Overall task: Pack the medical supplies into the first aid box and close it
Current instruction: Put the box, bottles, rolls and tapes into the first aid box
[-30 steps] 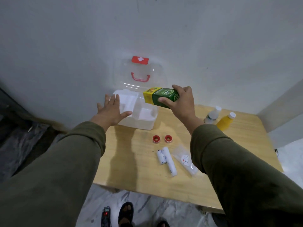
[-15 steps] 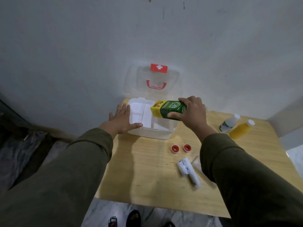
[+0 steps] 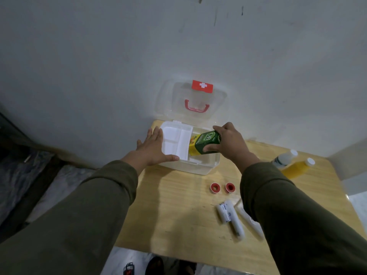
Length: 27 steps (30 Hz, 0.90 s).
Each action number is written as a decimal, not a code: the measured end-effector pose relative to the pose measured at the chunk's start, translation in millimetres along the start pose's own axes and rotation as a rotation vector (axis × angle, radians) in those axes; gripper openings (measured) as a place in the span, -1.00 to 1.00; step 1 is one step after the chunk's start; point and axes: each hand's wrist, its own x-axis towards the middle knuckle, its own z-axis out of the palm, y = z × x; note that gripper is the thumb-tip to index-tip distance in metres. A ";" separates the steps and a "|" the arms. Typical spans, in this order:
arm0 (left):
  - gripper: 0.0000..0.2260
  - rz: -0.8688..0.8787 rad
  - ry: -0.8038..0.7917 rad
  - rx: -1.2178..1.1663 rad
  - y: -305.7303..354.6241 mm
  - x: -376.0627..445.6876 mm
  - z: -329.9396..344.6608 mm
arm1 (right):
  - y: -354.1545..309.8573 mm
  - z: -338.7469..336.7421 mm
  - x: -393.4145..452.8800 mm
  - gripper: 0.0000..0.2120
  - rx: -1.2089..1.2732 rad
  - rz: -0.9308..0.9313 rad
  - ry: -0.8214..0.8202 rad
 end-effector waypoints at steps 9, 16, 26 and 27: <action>0.05 -0.017 0.007 0.010 1.4 1.6 -1.0 | 1.1 18.4 15.1 -0.13 0.144 -0.002 -0.032; 0.05 -0.020 0.022 0.016 2.6 1.3 -0.8 | 0.0 33.2 20.9 -0.10 0.144 -0.081 -0.092; 0.04 -0.030 0.021 0.004 3.3 1.1 -0.5 | 0.4 24.9 34.3 -0.27 -0.023 -0.178 -0.248; 0.04 -0.030 0.023 0.004 3.5 1.0 -0.5 | 0.2 24.6 35.4 -0.28 -0.030 -0.177 -0.258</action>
